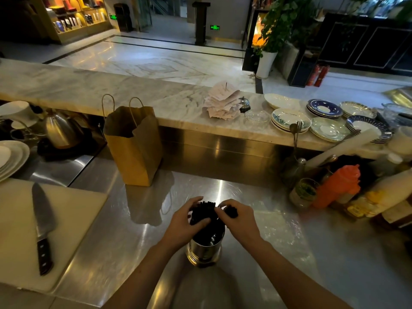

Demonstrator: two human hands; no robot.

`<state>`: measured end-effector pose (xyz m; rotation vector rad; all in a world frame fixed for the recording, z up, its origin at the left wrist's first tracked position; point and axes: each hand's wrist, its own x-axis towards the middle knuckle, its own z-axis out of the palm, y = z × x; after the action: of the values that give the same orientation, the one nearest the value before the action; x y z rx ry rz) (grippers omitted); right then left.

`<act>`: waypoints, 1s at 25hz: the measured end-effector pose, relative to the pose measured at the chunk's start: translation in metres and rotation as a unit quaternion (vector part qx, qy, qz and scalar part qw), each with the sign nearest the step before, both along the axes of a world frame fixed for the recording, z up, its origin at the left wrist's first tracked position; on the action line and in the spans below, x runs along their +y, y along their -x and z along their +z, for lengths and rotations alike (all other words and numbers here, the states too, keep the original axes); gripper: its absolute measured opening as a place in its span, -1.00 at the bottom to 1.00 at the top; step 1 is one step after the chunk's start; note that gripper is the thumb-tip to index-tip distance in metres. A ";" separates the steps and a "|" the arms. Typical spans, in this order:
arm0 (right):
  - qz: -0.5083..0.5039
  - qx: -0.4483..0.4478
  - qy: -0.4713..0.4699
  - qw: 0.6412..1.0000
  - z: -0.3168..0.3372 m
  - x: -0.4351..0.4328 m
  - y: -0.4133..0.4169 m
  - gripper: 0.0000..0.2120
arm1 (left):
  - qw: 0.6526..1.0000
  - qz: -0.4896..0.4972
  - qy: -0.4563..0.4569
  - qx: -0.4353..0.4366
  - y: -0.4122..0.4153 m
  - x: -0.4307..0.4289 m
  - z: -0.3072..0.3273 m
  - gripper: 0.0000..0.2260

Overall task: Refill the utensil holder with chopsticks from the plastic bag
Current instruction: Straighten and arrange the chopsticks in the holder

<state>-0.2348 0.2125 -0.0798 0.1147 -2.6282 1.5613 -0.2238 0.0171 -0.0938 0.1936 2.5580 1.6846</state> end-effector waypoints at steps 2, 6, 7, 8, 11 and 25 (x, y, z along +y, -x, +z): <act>0.004 0.007 0.006 1.000 0.007 0.002 0.001 -0.92 | 1.000 0.002 0.005 -0.001 -0.001 -0.002 0.007 -0.47; 0.015 0.016 0.010 1.000 0.021 0.005 0.005 -0.96 | 1.000 -0.003 0.012 0.012 -0.002 -0.002 0.024 -0.43; 0.024 0.013 0.006 1.000 0.023 0.006 0.006 -0.96 | 1.000 -0.006 0.014 0.018 -0.002 -0.002 0.029 -0.43; 0.031 0.008 0.001 0.999 0.026 0.006 0.007 -0.92 | 1.000 -0.010 0.016 0.025 -0.002 -0.001 0.033 -0.44; 0.032 -0.003 -0.020 0.999 0.037 0.007 0.011 -0.88 | 0.999 -0.016 0.026 0.044 -0.002 0.003 0.043 -0.49; 0.092 0.066 0.022 0.993 0.134 0.009 0.047 -0.91 | 0.992 -0.090 0.042 0.071 0.025 0.035 0.074 -0.77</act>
<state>-0.2816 0.2211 0.0537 0.4537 -2.5411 1.6038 -0.2492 0.0523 -0.0201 0.5403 2.6112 1.5471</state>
